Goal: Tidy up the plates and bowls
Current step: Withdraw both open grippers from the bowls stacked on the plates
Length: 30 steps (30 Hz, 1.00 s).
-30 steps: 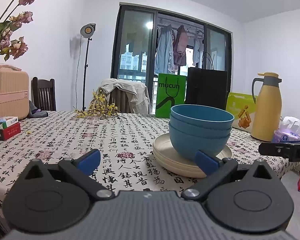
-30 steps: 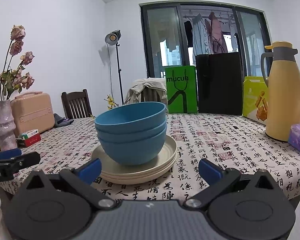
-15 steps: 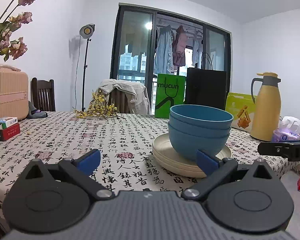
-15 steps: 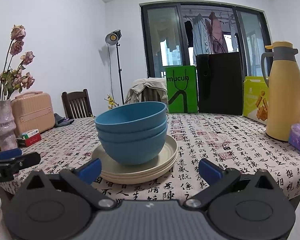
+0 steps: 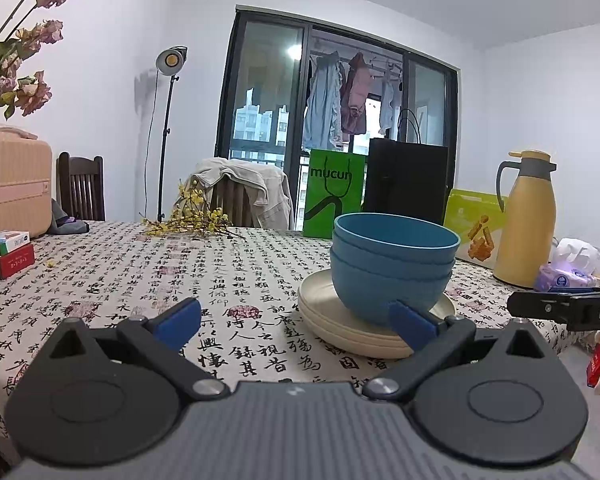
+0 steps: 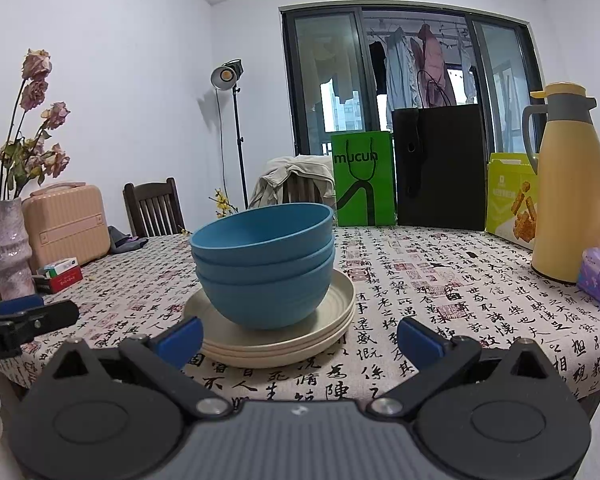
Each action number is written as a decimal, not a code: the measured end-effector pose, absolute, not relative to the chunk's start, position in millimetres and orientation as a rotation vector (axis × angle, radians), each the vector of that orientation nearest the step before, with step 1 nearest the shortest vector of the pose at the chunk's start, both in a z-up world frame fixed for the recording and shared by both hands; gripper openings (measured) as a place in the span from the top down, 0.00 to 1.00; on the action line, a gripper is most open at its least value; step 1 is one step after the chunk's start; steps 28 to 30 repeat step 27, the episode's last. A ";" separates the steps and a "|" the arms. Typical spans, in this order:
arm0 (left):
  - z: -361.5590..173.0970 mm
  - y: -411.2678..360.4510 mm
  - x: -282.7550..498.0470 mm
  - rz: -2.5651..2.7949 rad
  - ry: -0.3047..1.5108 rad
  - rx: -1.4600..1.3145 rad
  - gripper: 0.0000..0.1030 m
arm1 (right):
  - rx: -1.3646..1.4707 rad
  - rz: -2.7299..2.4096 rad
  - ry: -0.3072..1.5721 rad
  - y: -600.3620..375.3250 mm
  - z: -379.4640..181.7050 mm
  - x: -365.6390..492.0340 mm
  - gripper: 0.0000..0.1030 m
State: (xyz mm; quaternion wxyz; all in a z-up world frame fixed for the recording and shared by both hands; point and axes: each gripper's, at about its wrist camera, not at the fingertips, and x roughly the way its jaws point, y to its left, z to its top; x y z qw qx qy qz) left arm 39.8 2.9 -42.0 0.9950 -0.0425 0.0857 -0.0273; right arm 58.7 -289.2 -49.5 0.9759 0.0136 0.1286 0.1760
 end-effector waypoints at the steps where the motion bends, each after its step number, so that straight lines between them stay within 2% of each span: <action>1: -41.8 2.8 39.6 -0.055 0.170 -0.084 0.00 | 0.028 0.355 0.260 -289.2 -49.6 58.7 0.00; 30: -41.5 6.6 41.6 -0.063 0.174 -0.118 0.00 | 0.016 0.361 0.277 -286.0 -54.1 61.6 0.00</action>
